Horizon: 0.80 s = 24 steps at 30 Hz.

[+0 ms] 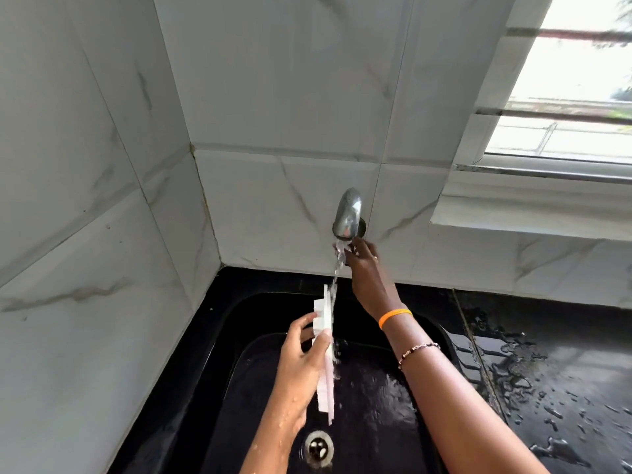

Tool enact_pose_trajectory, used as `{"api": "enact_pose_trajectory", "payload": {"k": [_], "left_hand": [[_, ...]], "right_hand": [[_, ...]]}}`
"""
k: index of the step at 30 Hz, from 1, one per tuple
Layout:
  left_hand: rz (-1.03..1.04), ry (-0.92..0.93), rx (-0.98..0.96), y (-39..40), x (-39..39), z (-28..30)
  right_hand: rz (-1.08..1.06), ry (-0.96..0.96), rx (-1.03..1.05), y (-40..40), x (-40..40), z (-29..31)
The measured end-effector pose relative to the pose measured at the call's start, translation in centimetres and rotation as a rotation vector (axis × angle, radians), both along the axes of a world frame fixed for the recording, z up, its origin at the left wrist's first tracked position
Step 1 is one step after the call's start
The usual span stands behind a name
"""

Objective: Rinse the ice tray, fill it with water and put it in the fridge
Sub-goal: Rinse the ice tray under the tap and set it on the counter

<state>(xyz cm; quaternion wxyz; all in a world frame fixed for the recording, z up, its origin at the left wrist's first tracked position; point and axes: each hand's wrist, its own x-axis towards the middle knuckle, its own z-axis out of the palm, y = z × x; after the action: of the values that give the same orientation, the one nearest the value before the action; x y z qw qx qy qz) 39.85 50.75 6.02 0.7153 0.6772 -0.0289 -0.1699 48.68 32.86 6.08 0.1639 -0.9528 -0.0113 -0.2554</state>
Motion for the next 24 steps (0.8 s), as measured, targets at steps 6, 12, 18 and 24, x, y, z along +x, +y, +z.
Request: {"api": "enact_pose_trajectory", "payload": {"k": [6,12,18,24], "left_hand": [[0.038,0.016,-0.011,-0.1,0.7,-0.1],[0.082,0.027,-0.029,-0.1,1.1,-0.5],[0.07,-0.005,-0.02,0.0,-0.5,0.8],[0.05,-0.041,0.023,-0.5,-2.8,1.4]], "right_hand": [[-0.043,-0.155,-0.146,-0.8,1.0,-0.7],[-0.11,-0.186,-0.123,-0.1,1.3,-1.7],[-0.004,-0.092,0.508,0.1,0.7,-0.3],[-0.162,-0.001,1.022,2.5,-7.9,-3.7]]}}
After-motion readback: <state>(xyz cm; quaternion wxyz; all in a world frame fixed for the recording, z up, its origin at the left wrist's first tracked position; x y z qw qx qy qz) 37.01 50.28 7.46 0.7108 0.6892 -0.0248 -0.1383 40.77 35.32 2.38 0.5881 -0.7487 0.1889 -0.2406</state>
